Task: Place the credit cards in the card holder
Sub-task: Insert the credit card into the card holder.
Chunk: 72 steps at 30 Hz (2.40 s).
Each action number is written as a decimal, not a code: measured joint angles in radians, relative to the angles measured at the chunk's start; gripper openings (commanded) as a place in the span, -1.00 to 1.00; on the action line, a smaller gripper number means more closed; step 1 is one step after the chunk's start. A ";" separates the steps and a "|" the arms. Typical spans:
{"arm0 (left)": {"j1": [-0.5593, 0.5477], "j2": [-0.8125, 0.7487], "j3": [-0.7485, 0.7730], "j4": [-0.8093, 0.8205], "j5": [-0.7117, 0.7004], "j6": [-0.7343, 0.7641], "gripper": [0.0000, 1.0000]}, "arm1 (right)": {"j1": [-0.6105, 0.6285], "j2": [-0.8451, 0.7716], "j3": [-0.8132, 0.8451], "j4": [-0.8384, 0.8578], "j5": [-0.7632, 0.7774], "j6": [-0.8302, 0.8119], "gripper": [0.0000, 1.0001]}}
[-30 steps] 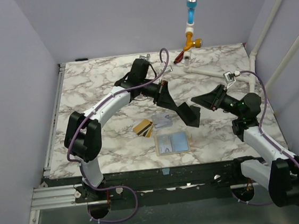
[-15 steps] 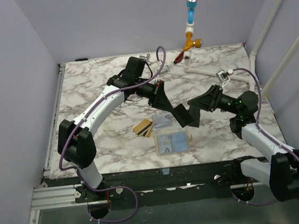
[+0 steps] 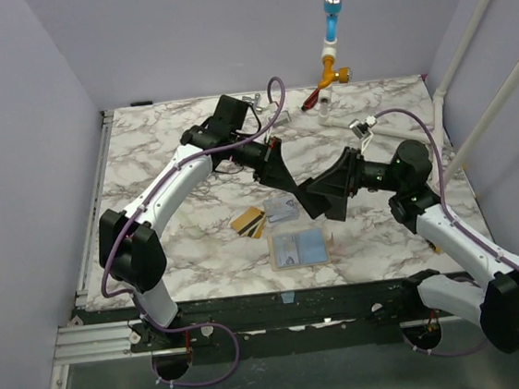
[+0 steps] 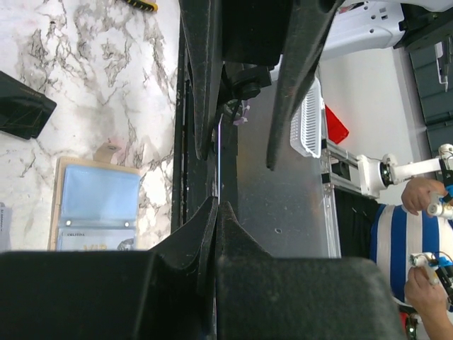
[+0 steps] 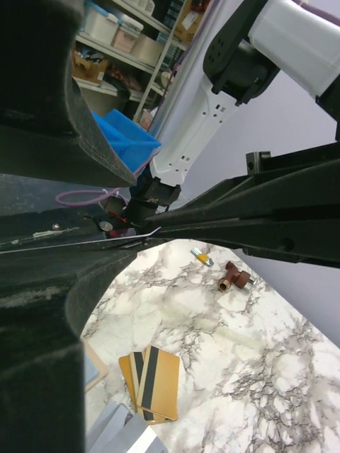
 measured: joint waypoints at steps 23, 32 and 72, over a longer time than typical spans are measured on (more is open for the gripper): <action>0.012 0.000 0.035 -0.073 -0.134 0.033 0.94 | 0.002 -0.038 0.016 -0.343 0.202 -0.126 -0.99; 0.013 -0.052 -0.020 -0.111 -0.282 0.135 0.97 | 0.001 0.076 -0.035 -0.674 0.417 -0.208 -0.99; 0.151 -0.059 -0.217 -0.233 -0.618 0.236 0.27 | 0.003 0.012 -0.131 -0.771 0.475 -0.172 -0.99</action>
